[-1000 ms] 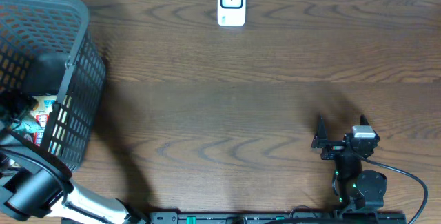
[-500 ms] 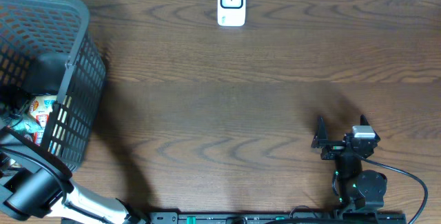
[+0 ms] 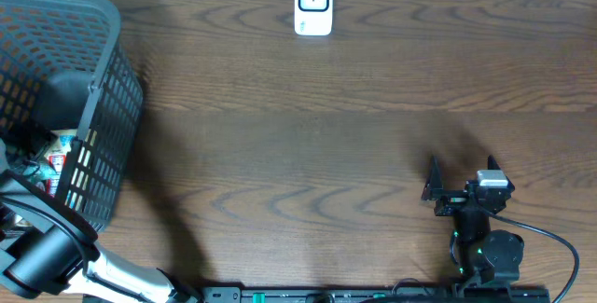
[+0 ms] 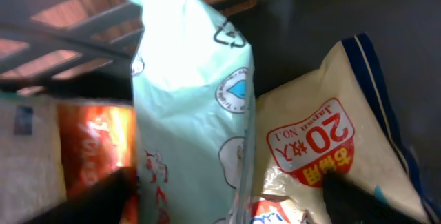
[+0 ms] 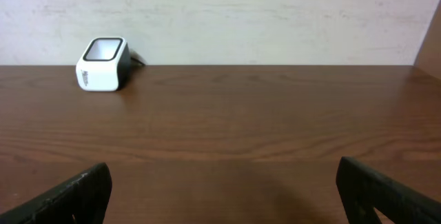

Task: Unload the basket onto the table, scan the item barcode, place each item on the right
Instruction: 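Grasp the mint-green wipes packet inside the basket with the left gripper, then lift the wipes packet out and carry it toward the white scanner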

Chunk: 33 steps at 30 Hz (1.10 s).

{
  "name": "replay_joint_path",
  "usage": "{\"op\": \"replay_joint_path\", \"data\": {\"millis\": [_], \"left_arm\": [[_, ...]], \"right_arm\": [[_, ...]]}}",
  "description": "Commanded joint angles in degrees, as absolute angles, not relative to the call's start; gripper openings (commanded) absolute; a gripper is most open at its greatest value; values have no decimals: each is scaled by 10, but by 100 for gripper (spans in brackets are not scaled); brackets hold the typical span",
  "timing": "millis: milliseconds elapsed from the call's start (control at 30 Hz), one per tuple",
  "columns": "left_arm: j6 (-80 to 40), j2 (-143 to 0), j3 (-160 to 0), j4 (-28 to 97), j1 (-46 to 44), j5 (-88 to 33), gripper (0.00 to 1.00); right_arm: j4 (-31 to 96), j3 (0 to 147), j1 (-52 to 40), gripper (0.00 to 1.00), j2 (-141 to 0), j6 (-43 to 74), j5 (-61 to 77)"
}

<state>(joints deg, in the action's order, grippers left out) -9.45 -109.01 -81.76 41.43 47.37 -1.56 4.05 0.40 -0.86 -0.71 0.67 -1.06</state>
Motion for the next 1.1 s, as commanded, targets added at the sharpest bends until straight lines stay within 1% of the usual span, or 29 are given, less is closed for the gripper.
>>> {"op": "replay_joint_path", "data": {"millis": [0, 33, 67, 100, 167, 200, 233, 367, 500, 633, 733, 867, 967, 1067], "left_arm": [[-95, -1093, -813, 408, 472, -19, 49], [-95, -1092, -813, 407, 472, -19, 41], [-95, -1091, -814, 406, 472, -20, 34], [-95, -1089, -815, 406, 472, -19, 33], [-95, -1082, -819, 407, 472, -20, 19], [-96, -1077, -820, 409, 472, -20, 9], [-96, -1070, -822, 411, 472, -20, 7], [-107, -1023, -823, 411, 472, -30, 8], [-124, -955, -823, 407, 472, -67, 8], [-202, -873, -823, 398, 472, -122, 8], [-277, -814, -823, 393, 472, -190, 8], [-374, -755, -823, 371, 461, -310, 8], [-415, -728, -823, 336, 434, -388, 8], [-443, -709, -823, 298, 385, -440, 8]], "right_arm": [[43, 3, -4, 99, -4, 13, -9], [43, 3, -4, 99, -4, 13, -9], [43, 3, -4, 99, -4, 13, -9], [43, 3, -4, 99, -4, 13, -9], [43, 3, -4, 99, -4, 13, -9], [43, 3, -4, 99, -4, 13, -10], [43, 3, -4, 99, -4, 13, -9], [43, 3, -4, 99, -4, 13, -9], [43, 3, -4, 99, -4, 13, -9], [43, 3, -4, 99, -4, 13, -9], [43, 3, -4, 99, -4, 13, -9], [43, 3, -4, 99, -4, 13, -9], [43, 3, -4, 99, -4, 13, -9], [43, 3, -4, 99, -4, 13, -9]]}}
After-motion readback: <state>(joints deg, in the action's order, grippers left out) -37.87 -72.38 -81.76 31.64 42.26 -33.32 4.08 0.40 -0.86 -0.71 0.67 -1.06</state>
